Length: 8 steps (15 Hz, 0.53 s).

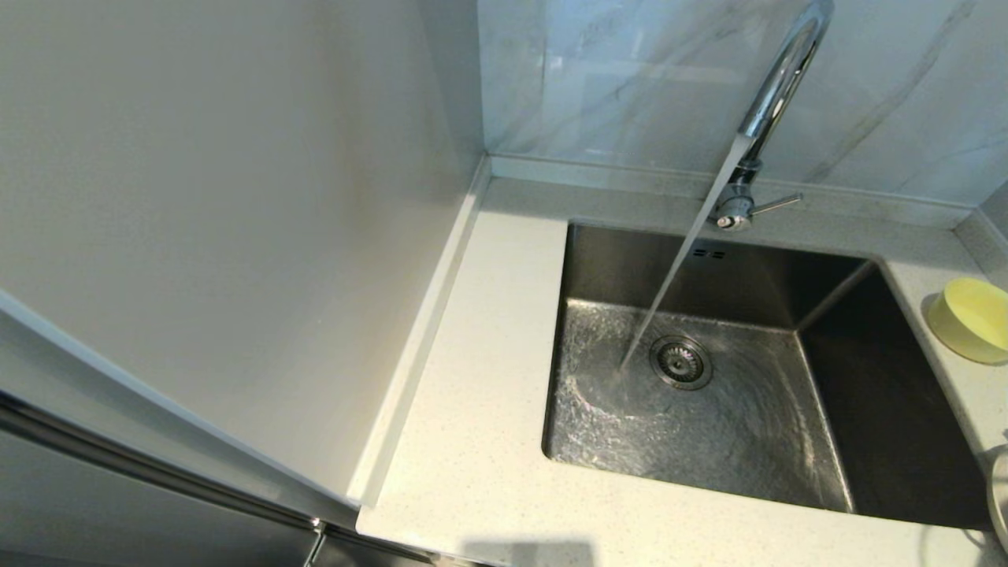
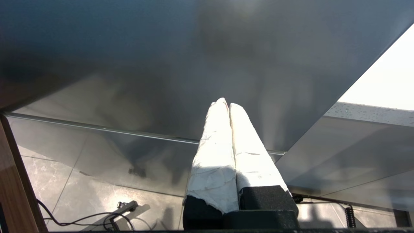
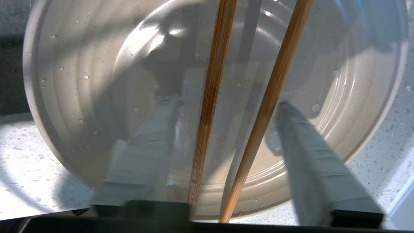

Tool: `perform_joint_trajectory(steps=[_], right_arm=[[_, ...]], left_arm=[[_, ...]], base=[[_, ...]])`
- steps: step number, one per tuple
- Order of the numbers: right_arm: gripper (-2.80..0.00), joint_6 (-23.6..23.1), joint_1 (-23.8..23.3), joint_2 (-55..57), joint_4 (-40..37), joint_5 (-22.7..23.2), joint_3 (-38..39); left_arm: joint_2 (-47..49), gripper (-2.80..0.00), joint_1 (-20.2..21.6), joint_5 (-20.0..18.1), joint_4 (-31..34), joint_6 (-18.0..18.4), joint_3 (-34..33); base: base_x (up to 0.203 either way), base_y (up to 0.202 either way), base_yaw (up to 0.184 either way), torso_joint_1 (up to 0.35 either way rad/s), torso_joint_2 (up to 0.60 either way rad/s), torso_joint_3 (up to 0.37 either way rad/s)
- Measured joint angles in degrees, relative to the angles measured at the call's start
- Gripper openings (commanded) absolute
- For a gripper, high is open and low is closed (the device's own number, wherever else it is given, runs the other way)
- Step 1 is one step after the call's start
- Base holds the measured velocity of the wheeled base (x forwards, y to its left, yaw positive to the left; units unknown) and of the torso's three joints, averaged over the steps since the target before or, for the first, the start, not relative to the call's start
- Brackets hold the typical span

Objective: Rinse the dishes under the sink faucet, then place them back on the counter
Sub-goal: Pick up the chopsticks

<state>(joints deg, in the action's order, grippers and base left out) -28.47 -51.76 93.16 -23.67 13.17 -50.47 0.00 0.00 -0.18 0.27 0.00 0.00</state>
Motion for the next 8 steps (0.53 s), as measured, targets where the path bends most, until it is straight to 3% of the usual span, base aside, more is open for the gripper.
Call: perform_joint_trajectory(steps=[8], right_arm=[[-2.80, 0.24, -0.05, -0.09, 0.06, 0.06, -0.33]], left_arm=[[0.00, -2.80, 0.00, -0.03, 0.00, 0.01, 0.00]], base=[[0.000, 0.000, 0.000, 0.000, 0.00, 0.000]])
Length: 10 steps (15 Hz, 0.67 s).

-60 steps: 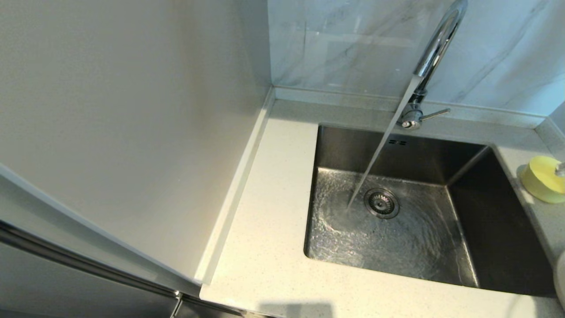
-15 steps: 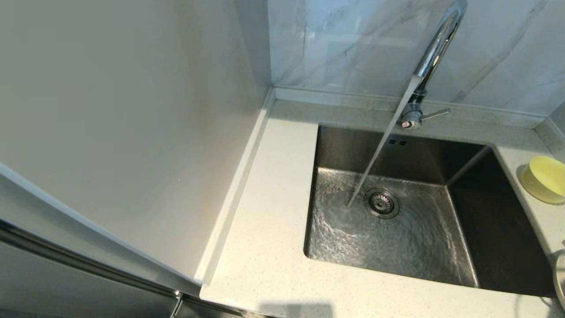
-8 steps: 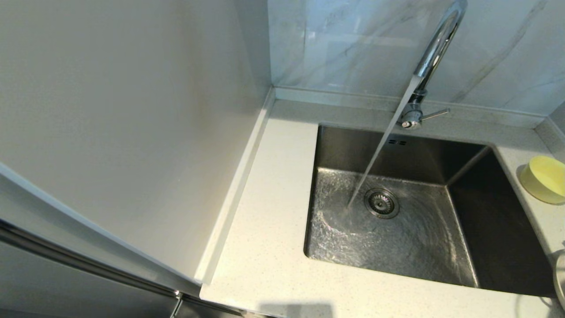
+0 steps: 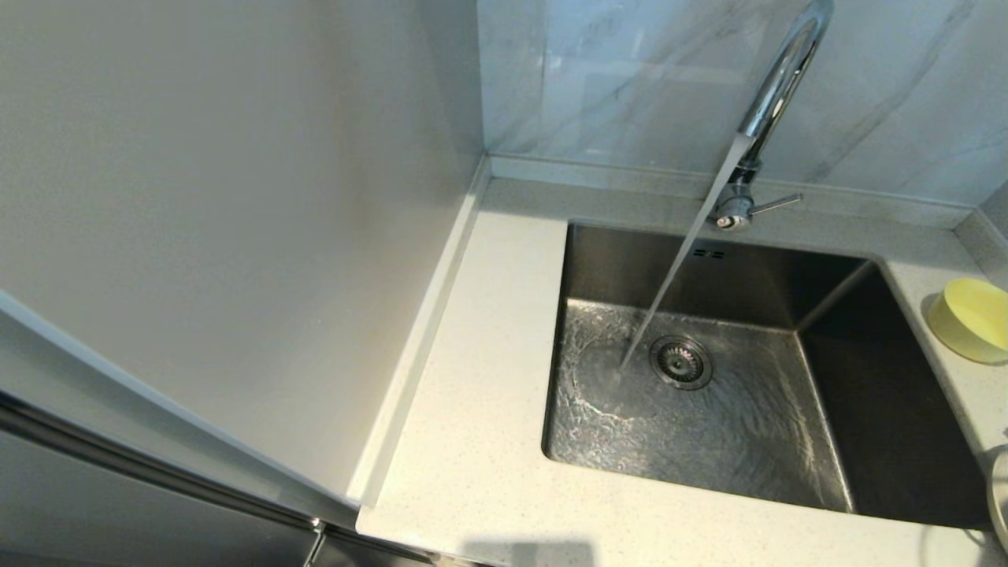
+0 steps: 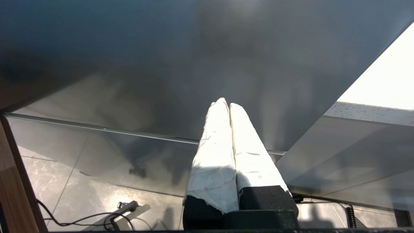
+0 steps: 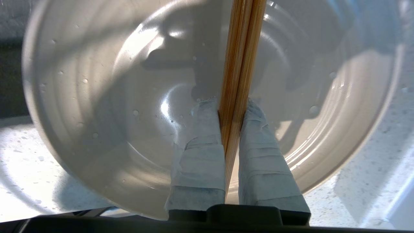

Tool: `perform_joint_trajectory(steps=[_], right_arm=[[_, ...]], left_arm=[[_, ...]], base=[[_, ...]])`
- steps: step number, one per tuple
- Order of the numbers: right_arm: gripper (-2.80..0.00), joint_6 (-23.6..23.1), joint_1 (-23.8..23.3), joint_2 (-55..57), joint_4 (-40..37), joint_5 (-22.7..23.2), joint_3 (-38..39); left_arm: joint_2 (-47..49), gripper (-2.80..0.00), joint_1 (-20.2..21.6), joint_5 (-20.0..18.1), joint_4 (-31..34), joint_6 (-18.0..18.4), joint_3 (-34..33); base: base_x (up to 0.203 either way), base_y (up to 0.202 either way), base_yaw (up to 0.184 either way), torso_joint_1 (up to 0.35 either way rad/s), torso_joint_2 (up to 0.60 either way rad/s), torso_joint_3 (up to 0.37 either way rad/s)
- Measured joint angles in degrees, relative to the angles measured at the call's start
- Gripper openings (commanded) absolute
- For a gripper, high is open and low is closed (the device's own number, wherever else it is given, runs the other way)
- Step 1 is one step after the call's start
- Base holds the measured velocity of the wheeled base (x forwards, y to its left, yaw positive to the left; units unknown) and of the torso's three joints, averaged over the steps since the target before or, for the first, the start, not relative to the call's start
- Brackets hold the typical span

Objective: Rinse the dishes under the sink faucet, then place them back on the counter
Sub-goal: Pick up the chopsticks

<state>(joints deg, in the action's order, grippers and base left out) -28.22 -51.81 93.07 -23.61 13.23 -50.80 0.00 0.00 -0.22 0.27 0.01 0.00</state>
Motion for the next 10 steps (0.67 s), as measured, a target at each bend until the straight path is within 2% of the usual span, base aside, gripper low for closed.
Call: perform_joint_trajectory(steps=[4, 7, 10], right_arm=[[-2.80, 0.76, -0.22, -3.45, -0.02, 0.49, -0.09], [-2.80, 1.18, 0.73, -8.15, 0.19, 2.74, -0.41], [-2.80, 2.58, 8.51, -12.20, 3.26, 3.15, -0.72]], left_arm=[[0.00, -2.80, 0.00, 0.01, 0.00, 0.01, 0.00], [0.00, -2.80, -0.02, 0.01, -0.02, 0.01, 0.00], [0.00, -2.80, 0.00, 0.01, -0.02, 0.00, 0.00]], base=[[0.000, 0.000, 0.000, 0.000, 0.00, 0.000], [0.000, 0.000, 0.000, 0.000, 0.00, 0.000], [0.000, 0.000, 0.000, 0.000, 0.00, 0.000]])
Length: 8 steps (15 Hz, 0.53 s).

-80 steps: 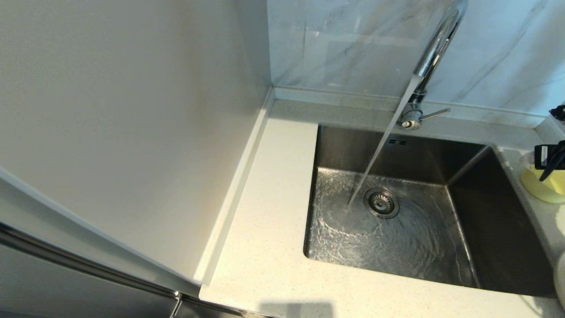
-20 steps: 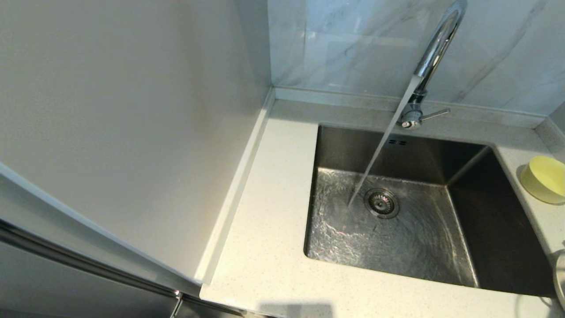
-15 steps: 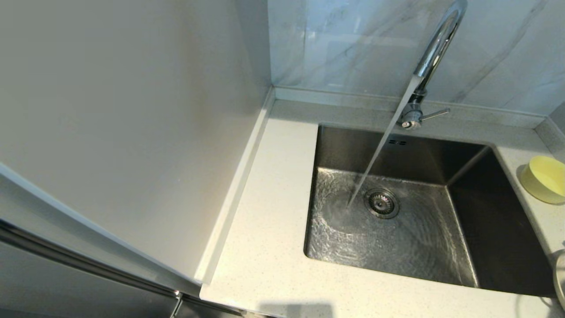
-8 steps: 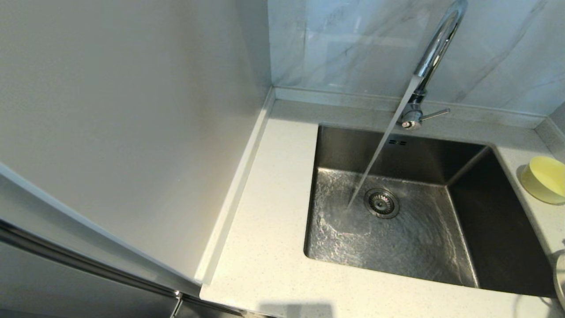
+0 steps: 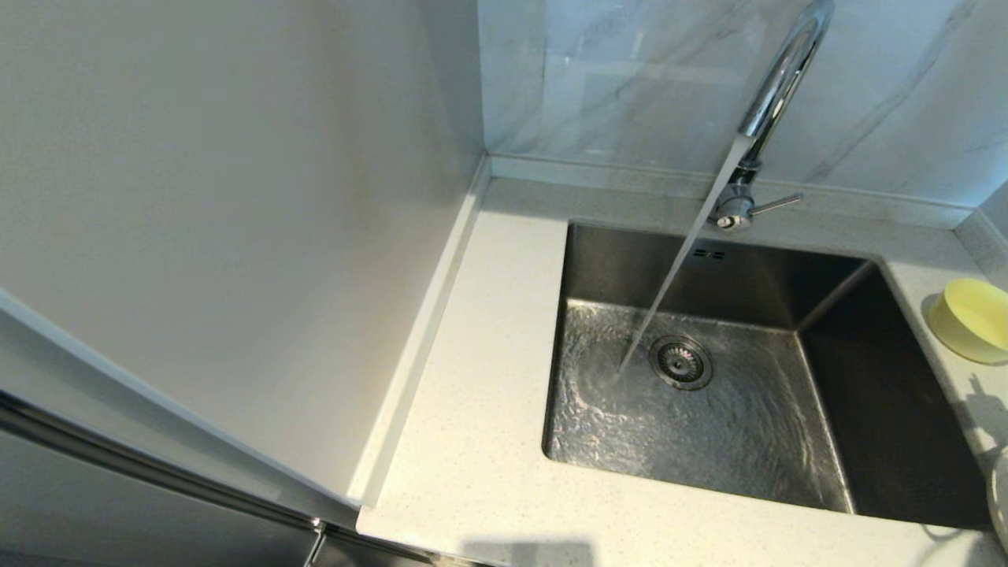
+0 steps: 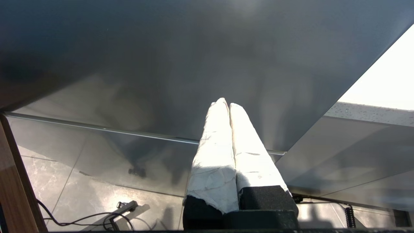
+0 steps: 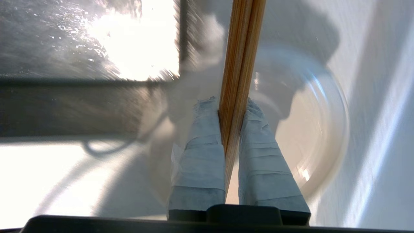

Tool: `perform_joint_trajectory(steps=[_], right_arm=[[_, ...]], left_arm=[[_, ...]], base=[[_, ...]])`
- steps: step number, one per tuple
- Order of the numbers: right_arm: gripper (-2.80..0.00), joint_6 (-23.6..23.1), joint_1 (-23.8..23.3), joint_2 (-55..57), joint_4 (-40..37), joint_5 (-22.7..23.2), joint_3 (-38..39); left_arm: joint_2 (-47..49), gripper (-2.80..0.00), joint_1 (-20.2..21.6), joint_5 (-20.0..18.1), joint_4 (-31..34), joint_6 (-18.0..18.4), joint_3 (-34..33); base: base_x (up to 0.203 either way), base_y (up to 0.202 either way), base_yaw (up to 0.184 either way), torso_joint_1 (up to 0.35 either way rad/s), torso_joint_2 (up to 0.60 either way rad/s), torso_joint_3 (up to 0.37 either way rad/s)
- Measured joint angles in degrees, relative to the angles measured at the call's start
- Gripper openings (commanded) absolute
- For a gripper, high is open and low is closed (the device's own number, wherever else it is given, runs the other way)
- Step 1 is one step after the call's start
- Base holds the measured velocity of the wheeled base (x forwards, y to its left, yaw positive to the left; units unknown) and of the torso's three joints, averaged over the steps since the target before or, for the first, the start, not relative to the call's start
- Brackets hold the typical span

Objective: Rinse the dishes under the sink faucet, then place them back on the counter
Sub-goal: Pick up the chopsticks, then rinse the chopsticks

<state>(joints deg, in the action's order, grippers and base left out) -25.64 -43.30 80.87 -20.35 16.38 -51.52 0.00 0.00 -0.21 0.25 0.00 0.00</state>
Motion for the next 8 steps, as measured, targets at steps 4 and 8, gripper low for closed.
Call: perform_joint_trajectory(steps=[4, 8], right_arm=[[-2.80, 3.89, 19.44, -3.46, 6.10, -3.65, 0.39], [-2.80, 11.51, 43.51, -3.50, 12.44, -16.77, 0.37]], left_arm=[[0.00, -2.80, 0.00, -0.01, 0.02, 0.02, 0.00], [0.00, -2.80, 0.00, 0.02, 0.02, 0.00, 0.00]], base=[[0.000, 0.000, 0.000, 0.000, 0.00, 0.000], [0.000, 0.000, 0.000, 0.000, 0.00, 0.000]])
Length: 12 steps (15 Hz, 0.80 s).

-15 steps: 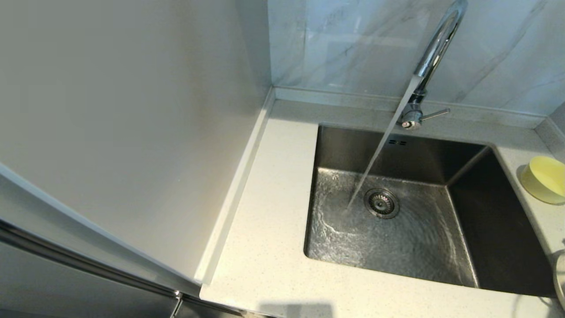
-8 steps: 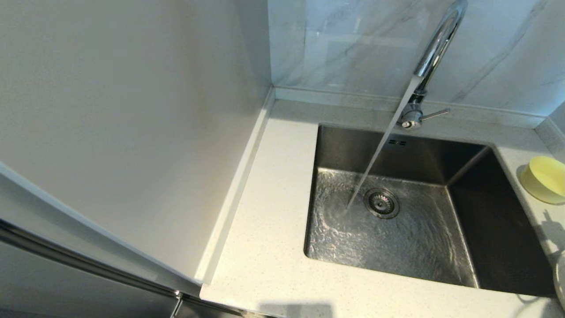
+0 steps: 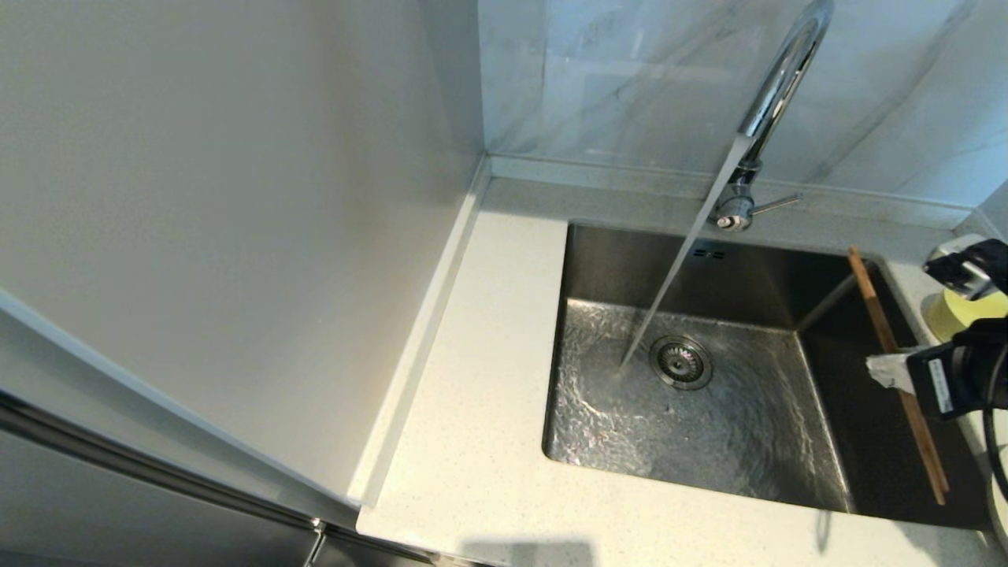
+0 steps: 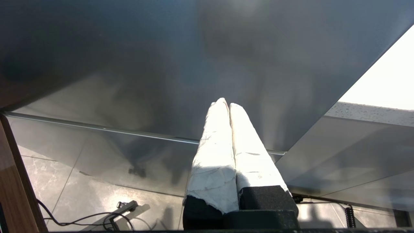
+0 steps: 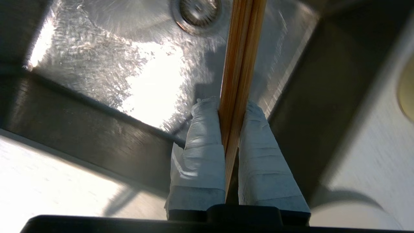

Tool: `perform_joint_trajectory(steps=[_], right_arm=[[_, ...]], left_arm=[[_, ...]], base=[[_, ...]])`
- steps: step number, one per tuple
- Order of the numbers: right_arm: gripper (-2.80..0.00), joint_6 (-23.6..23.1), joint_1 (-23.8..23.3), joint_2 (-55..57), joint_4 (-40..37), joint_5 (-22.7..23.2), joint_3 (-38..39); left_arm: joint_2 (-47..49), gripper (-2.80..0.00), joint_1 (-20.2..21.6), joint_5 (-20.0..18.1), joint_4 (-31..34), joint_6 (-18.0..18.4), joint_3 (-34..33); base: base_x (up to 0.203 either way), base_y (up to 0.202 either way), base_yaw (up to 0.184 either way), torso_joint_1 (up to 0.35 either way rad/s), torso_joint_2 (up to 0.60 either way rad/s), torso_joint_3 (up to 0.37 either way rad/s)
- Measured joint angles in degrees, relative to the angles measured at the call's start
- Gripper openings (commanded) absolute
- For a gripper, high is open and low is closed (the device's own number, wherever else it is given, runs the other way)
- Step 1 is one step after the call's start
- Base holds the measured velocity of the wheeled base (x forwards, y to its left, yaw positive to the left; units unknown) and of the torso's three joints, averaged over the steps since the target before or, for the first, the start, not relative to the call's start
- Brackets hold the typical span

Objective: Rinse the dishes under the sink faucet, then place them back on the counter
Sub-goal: Rinse the chopsticks

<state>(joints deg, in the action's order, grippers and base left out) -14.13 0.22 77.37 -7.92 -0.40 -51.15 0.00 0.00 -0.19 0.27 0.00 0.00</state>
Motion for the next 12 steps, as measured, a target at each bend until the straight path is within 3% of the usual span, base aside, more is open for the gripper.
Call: perform_joint_trajectory(steps=[2, 5, 12], right_arm=[[-2.80, 3.91, 8.74, 2.68, 5.09, -8.08, -0.25], [-2.80, 5.92, 14.63, 8.19, 14.00, -16.80, -0.71], [-2.80, 7.38, 17.69, 14.61, 16.12, -19.69, -6.07]], left_arm=[[0.00, -2.80, 0.00, -0.02, 0.00, 0.00, 0.00], [0.00, -2.80, 0.00, -0.03, 0.00, 0.00, 0.00], [0.00, -2.80, 0.00, 0.01, 0.00, 0.02, 0.00]], base=[[0.000, 0.000, 0.000, 0.000, 0.00, 0.000], [0.000, 0.000, 0.000, 0.000, 0.00, 0.000], [0.000, 0.000, 0.000, 0.000, 0.00, 0.000]])
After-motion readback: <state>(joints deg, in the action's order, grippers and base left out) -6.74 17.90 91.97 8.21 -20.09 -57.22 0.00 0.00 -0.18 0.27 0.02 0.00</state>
